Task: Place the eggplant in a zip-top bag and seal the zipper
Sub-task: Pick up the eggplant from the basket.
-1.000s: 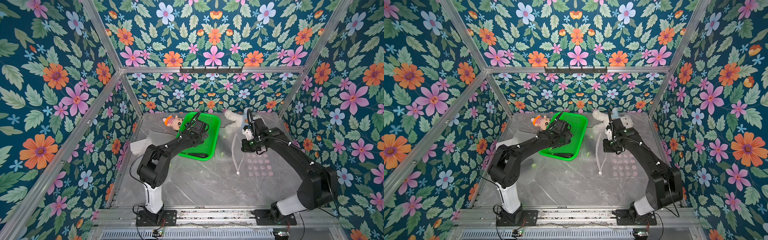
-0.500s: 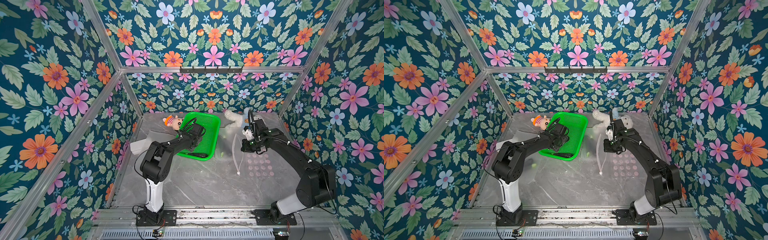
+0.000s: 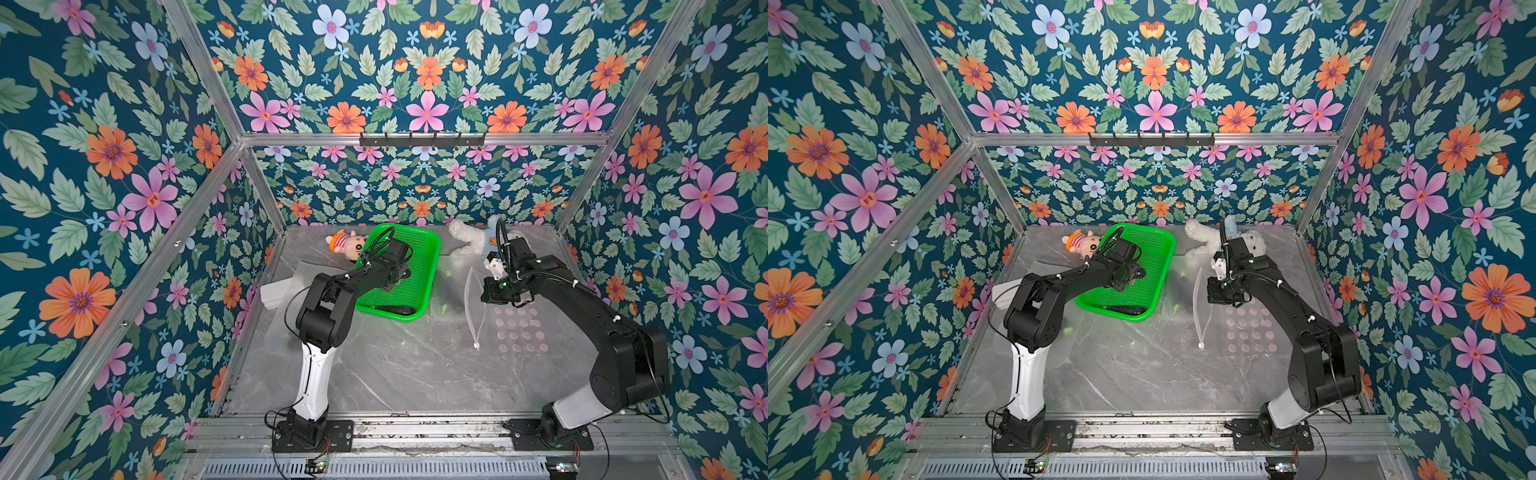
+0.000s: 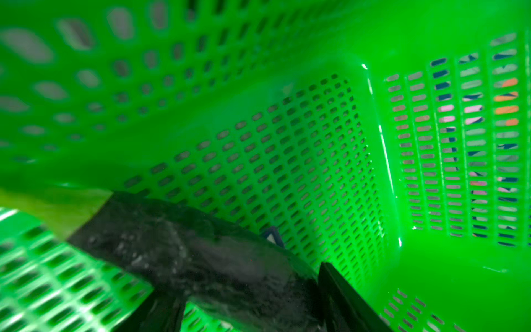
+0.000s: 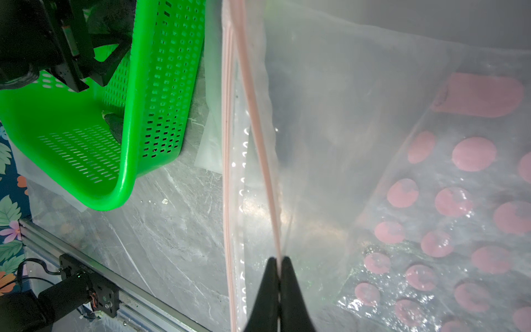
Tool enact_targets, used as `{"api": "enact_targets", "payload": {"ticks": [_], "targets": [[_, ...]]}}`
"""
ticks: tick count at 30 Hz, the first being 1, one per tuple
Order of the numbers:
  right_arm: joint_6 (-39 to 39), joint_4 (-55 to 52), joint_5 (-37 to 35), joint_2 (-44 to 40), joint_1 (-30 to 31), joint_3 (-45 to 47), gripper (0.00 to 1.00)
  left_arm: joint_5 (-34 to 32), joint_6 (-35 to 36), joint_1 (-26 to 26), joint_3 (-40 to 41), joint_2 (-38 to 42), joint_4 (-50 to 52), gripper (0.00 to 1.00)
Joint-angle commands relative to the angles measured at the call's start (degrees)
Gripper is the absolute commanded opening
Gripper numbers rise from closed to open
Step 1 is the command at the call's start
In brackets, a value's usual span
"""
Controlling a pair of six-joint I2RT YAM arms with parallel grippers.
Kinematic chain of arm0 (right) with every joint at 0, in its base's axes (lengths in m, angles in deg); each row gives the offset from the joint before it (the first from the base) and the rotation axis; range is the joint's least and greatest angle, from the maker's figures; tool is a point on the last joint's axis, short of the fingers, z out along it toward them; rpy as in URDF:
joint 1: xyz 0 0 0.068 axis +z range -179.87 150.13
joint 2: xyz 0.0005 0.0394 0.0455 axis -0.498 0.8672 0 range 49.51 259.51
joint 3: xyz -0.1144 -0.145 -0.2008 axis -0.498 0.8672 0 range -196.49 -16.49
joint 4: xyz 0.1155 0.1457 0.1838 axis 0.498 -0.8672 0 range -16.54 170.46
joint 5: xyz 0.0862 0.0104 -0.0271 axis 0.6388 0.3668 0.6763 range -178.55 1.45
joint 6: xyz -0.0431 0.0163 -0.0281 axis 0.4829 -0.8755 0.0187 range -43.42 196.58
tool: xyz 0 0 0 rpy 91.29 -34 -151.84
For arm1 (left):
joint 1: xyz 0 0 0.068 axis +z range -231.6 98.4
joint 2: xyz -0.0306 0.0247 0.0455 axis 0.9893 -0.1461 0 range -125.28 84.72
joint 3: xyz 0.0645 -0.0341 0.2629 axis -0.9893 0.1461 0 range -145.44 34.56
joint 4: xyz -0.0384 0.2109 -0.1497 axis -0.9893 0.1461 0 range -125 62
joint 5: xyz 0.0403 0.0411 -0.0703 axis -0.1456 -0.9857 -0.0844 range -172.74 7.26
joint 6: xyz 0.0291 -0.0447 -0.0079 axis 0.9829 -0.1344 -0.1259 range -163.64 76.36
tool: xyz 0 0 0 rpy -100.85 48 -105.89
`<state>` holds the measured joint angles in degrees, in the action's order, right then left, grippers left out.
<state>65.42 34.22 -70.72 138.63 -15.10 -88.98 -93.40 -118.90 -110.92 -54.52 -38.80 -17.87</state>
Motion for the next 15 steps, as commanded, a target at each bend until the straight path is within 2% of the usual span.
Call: {"api": "enact_targets", "payload": {"ticks": [1, 8, 13, 15], "targets": [[1.0, 0.4, 0.6, 0.5, 0.0, -0.6, 0.00, -0.6, 3.5, 0.2, -1.0, -2.0, 6.2, 0.67], [1.1, 0.3, 0.7, 0.7, 0.0, -1.0, 0.00, 1.3, 7.6, 0.4, -0.8, -2.7, 4.2, 0.43], [1.1, 0.3, 1.5, 0.8, 0.0, -1.2, 0.00, 1.5, 11.9, -0.4, 0.6, 0.7, 2.5, 0.30], [1.1, 0.2, 1.9, 0.9, 0.0, -1.4, 0.00, 1.6, 13.4, -1.1, 1.2, 2.8, 2.0, 0.28]]}}
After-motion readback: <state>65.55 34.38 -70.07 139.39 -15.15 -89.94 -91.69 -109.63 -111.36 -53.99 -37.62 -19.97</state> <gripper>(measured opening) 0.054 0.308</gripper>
